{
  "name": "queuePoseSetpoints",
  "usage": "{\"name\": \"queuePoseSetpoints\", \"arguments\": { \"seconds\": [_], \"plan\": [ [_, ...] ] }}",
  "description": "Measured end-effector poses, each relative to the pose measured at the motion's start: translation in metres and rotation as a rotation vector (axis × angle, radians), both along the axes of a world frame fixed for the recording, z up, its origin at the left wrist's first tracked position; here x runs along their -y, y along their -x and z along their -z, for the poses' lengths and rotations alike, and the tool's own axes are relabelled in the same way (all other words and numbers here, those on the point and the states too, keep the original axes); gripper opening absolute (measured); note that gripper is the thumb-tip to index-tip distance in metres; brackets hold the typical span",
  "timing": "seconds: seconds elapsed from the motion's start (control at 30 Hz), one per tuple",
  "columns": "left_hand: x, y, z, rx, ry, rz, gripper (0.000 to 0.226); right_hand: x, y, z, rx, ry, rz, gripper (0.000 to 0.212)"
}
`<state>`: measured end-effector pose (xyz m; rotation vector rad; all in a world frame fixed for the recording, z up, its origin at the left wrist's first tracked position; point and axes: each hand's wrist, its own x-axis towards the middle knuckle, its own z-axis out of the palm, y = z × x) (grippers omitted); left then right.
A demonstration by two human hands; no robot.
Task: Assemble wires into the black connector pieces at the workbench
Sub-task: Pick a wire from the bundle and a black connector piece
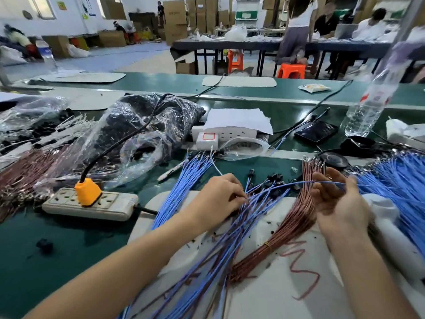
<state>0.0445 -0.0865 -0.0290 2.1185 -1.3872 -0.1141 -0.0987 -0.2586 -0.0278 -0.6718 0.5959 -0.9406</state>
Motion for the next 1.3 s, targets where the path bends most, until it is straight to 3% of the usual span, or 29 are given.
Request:
{"name": "queuePoseSetpoints", "arguments": {
  "seconds": [0.13, 0.27, 0.4, 0.53, 0.67, 0.87, 1.17, 1.3],
  "plan": [
    [-0.005, 0.001, 0.008, -0.128, 0.119, 0.01, 0.004, -0.005, -0.001, -0.004, 0.035, 0.013, -0.062, 0.04],
    [-0.004, 0.002, 0.014, -0.256, 0.299, 0.032, 0.005, -0.033, -0.014, 0.002, -0.081, 0.216, -0.27, 0.017],
    [-0.006, -0.002, 0.02, -0.313, 0.426, 0.014, 0.009, -0.064, -0.025, 0.01, -0.156, 0.38, -0.423, 0.022],
    [-0.007, -0.005, 0.019, -0.416, 0.566, -0.045, 0.026, -0.065, -0.025, 0.003, -0.035, 0.282, -0.278, 0.027],
    [-0.009, -0.002, 0.018, -0.555, 0.551, -0.037, 0.033, -0.061, -0.02, -0.004, -0.019, 0.293, -0.175, 0.024],
    [-0.011, 0.002, 0.014, -0.487, 0.53, 0.034, 0.024, -0.069, -0.016, -0.005, -0.058, 0.527, -0.078, 0.021],
    [-0.01, 0.001, 0.015, -0.477, 0.545, 0.038, 0.042, -0.081, -0.012, -0.007, -0.091, 0.845, -0.026, 0.024],
    [-0.01, 0.0, 0.016, -0.51, 0.546, -0.015, 0.028, -0.083, -0.012, -0.006, -0.082, 0.922, 0.006, 0.024]
  ]
}}
